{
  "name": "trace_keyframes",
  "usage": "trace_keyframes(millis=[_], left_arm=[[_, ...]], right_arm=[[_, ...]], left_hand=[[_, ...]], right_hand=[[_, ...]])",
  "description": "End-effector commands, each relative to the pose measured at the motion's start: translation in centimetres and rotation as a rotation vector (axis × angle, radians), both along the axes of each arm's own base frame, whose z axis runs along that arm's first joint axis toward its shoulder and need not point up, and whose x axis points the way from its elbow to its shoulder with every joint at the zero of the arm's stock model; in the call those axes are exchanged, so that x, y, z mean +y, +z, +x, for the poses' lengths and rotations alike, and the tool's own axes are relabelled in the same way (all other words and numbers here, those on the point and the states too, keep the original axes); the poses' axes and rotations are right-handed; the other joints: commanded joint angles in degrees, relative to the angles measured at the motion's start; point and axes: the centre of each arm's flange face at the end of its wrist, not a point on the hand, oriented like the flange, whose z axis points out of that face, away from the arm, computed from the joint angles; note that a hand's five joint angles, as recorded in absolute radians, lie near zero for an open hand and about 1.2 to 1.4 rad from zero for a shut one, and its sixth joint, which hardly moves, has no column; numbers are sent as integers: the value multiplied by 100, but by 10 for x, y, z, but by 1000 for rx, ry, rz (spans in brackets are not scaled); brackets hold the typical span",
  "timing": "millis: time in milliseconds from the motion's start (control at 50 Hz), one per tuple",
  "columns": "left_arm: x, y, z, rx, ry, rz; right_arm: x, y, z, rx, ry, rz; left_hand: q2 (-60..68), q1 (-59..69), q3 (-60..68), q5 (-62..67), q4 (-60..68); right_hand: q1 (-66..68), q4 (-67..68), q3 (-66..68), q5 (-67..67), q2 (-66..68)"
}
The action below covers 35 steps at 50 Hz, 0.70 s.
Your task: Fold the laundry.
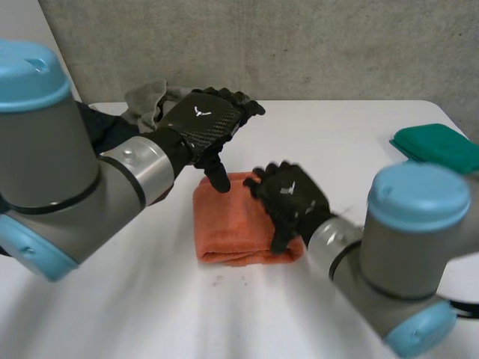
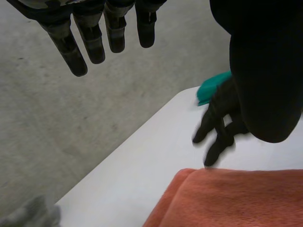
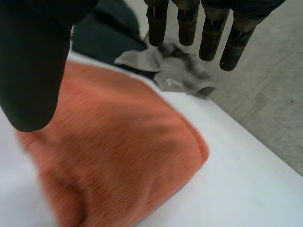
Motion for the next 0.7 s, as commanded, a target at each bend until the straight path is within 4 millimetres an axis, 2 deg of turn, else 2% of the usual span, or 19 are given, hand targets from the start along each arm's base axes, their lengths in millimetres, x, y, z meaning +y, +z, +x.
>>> trace_keyframes(millis=[20,40,300,440,580,700], left_arm=[[7,0,2,-14,-75,46],[7,0,2,-14,-75,46],[7,-4,2,-19,-76,61],[7,-6,2,-20,-76,63],[7,-7,2,-21,-77,66],[7,-6,2,-19,-76,65]], right_arm=[[14,-44,8,99,-16,-60],[11,-50,10,105,-30,-66],[-10,-74,24,103,-46,-58],[-17,-74,30,95,-49,-72],[-27,-72,38,72,-47,-91],[-32,-72,47,50,-19,-103]], left_hand=[[56,117,17,-48,58],[56,117,17,-48,58],[56,117,17,-48,58],[56,117,17,-48,58],[56,117,17,-48,58],[56,117,17,-48,58]], right_hand=[[-159,-354,-234,-341,-267],[-159,-354,-234,-341,-267],[-159,-354,-234,-341,-267],[-159,-354,-234,-341,-267],[1597,1402,1522,1415,1489],[2220,2025,2145,2039,2113]])
